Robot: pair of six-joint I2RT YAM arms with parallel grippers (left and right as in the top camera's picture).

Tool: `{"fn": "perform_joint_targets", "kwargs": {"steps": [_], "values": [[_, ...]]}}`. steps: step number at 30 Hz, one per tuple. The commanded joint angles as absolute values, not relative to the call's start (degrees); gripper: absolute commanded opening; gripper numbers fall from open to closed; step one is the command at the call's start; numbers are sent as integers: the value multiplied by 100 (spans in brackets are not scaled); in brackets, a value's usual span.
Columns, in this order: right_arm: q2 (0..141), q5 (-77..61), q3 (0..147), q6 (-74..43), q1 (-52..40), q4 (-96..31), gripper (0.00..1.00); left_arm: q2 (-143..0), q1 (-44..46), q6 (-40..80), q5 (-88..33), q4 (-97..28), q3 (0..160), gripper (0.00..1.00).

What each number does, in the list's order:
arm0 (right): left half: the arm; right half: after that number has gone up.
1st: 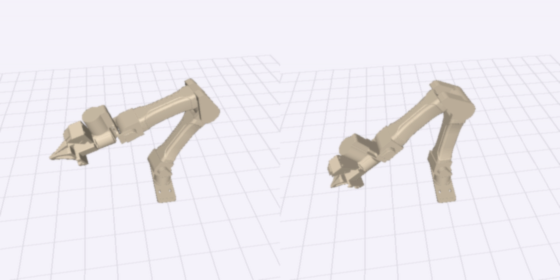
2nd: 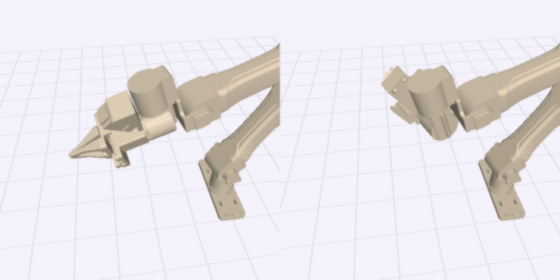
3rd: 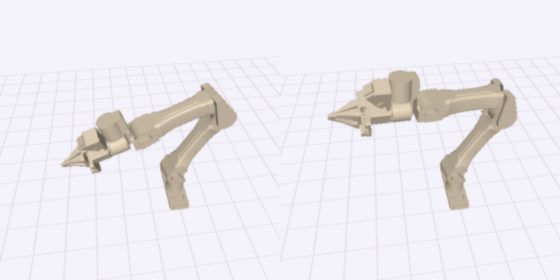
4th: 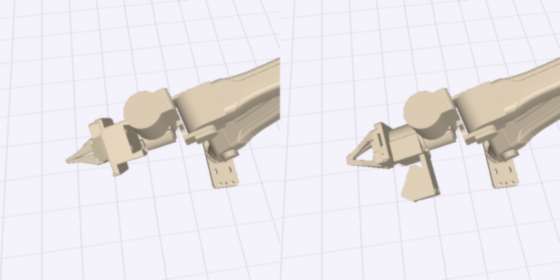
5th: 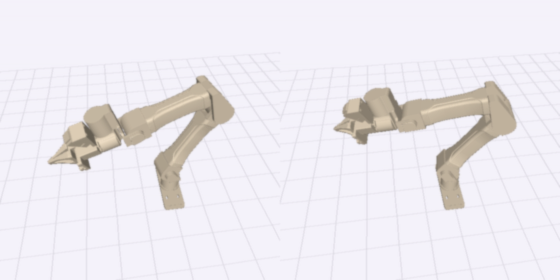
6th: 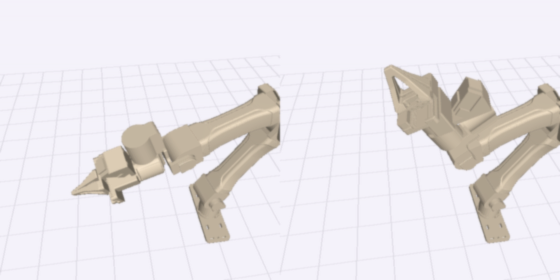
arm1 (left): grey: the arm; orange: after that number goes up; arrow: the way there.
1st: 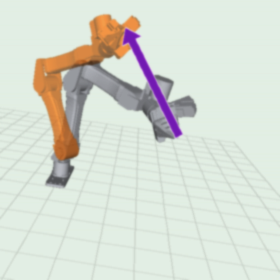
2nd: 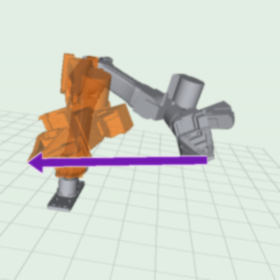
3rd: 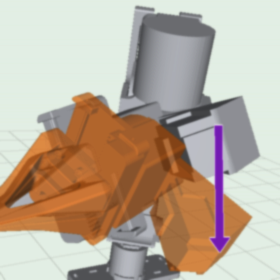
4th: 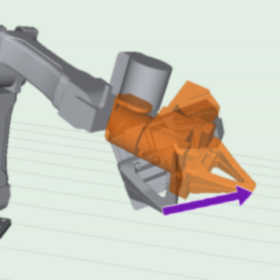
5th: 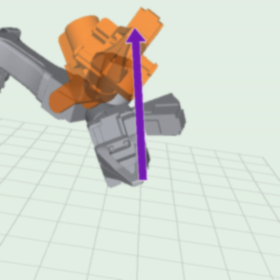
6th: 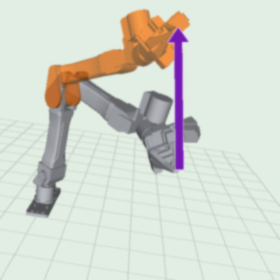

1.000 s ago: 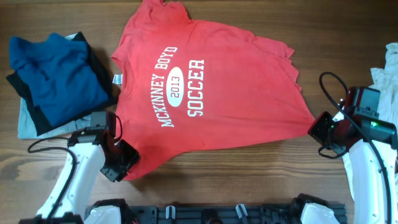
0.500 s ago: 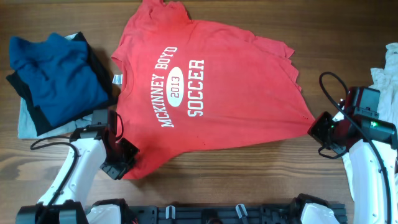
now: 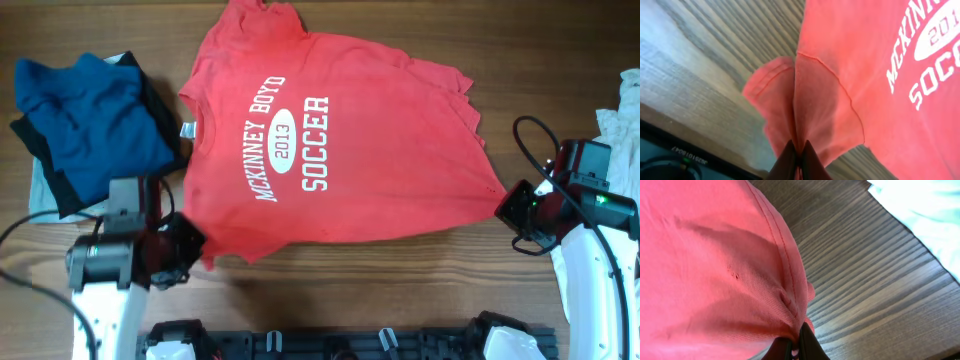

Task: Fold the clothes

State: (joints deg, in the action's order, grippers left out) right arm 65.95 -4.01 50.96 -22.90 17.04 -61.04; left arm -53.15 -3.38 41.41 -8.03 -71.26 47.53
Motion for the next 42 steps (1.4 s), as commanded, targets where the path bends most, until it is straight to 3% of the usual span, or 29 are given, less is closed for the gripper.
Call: {"fn": "perform_joint_targets", "kwargs": {"steps": [1, 8, 13, 30, 42], "values": [[6595, 10, 5098, -2578, 1712, -6233, 4, -4873, -360, 4278, -666, -7408, 4801, 4], [6460, -47, 5098, -2716, 1712, -6250, 4, -4327, -364, 4571, -248, -7349, 4801, 4], [6532, -530, 5098, -2152, 1712, -5870, 5, -4504, -364, 4565, -246, -6359, 4799, 4], [8475, -913, 5098, -1903, 1712, -4165, 4, -7734, -360, 4545, -582, -2672, 4801, 4], [8873, -1472, 5098, -1662, 1710, -3210, 4, -8700, -360, 4545, -545, -1761, 4801, 4]]}}
